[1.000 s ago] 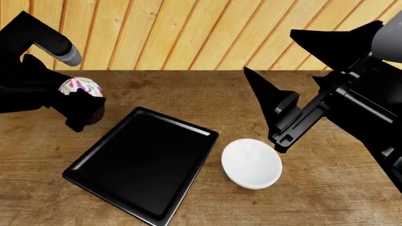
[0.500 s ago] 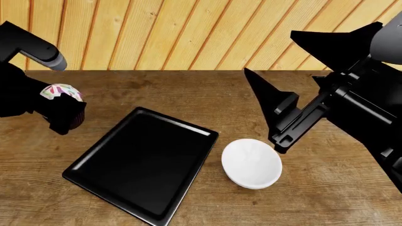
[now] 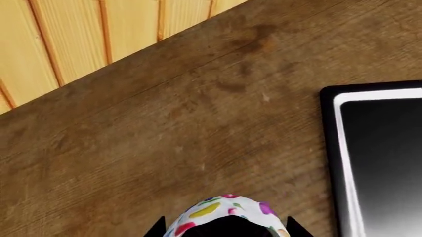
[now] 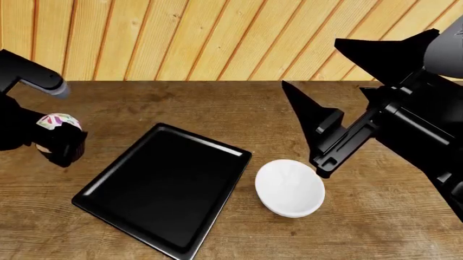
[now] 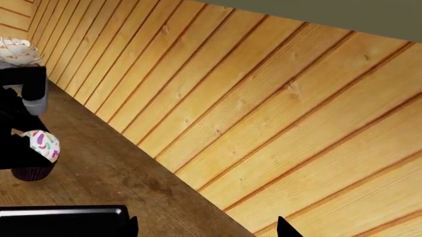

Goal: Move the fresh-baked cupcake off the tray onto the counter, and place the bowl used for mixing into the sink.

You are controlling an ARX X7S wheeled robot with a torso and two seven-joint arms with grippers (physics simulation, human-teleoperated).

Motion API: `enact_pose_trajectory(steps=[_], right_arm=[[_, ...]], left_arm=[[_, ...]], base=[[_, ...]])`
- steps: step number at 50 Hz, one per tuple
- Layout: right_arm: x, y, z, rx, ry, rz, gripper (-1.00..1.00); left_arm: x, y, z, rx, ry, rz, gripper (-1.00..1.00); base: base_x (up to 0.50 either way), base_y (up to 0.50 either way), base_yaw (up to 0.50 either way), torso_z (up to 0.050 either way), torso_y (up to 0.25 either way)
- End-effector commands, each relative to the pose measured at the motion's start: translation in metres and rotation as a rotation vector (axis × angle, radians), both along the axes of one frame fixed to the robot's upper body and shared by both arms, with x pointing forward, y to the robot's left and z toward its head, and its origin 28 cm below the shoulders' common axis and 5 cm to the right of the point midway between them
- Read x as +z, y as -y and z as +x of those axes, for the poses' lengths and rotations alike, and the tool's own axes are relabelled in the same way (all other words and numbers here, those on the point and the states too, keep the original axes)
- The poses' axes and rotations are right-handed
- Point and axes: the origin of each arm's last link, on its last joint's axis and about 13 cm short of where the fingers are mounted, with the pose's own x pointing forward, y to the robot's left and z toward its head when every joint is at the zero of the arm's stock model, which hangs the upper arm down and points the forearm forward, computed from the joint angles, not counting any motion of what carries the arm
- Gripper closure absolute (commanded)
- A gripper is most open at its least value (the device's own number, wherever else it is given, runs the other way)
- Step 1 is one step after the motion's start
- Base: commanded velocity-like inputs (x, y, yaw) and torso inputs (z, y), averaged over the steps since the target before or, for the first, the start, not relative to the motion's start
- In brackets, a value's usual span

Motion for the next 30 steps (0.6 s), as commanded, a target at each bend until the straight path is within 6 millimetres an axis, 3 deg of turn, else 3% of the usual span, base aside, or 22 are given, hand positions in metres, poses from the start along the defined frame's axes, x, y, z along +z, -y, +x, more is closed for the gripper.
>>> enact_pose_trajectory(steps=[1,30], right_arm=[[0.000,0.000,0.001,-0.001,-0.002,0.000,-1.00],[-0.001,-0.001,0.000,-0.002,-0.005,-0.002,-1.00]], left_arm=[[-0.008,-0.009,0.001,0.057,0.000,0.003,1.00],[-0.018,-0.012,0.001,0.082,-0.020,0.023,1.00]], base=[[0.00,0.00,0.00,0.000,0.000],[0.00,0.00,0.00,0.000,0.000]])
